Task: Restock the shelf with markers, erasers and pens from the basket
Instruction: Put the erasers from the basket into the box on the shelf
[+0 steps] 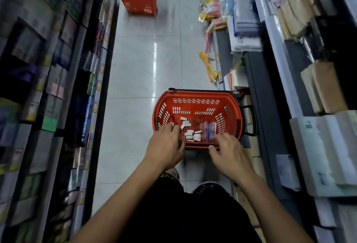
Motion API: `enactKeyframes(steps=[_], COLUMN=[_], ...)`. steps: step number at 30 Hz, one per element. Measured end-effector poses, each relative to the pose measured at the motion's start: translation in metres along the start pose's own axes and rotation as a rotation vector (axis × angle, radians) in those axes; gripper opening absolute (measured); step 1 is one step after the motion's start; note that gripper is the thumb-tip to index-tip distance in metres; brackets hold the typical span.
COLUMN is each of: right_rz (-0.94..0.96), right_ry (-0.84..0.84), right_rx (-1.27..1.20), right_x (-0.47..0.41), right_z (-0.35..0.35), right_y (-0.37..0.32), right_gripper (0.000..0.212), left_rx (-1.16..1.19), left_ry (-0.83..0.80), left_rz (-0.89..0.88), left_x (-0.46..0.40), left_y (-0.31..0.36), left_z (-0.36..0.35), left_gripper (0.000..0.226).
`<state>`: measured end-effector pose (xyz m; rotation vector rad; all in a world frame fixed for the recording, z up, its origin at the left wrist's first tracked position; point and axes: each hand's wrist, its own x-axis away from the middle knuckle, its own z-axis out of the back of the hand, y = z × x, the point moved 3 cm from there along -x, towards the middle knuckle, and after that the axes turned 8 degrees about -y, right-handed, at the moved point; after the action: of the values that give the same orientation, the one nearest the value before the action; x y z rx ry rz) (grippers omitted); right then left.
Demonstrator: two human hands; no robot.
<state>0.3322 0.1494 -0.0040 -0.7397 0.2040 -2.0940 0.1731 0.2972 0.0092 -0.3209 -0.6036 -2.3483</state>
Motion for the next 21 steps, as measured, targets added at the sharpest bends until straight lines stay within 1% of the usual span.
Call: enactKeyframes(steps=[2, 7, 11, 16, 19, 21], right_rz=[-0.03, -0.066, -0.052, -0.001, -0.014, -0.039], right_ry=[-0.01, -0.08, -0.15, -0.237, -0.294, -0.343], right_rx=[0.012, 0.01, 0.008, -0.003, -0.002, 0.01], right_x=[-0.019, -0.062, -0.1, -0.155, -0.196, -0.227], right_z=[0.006, 0.014, 0.009, -0.02, -0.055, -0.085], right_y=[-0.002, 0.009, 0.034, 0.077, 0.107, 0.128], right_gripper=[0.034, 0.039, 0.034, 0.024, 0.018, 0.017], left_rx=[0.01, -0.019, 0.008, 0.047, 0.101, 0.124], left_ry=[-0.013, -0.068, -0.097, -0.16, -0.22, -0.29], left_rz=[-0.009, -0.044, -0.01, 0.062, 0.147, 0.198], left_x=[-0.023, -0.07, -0.108, -0.159, -0.195, -0.218], left_y=[-0.008, -0.012, -0.004, -0.002, -0.016, -0.029], left_z=[0.005, 0.004, -0.011, -0.051, -0.095, -0.132], left_gripper=[0.039, 0.032, 0.032, 0.04, 0.039, 0.039])
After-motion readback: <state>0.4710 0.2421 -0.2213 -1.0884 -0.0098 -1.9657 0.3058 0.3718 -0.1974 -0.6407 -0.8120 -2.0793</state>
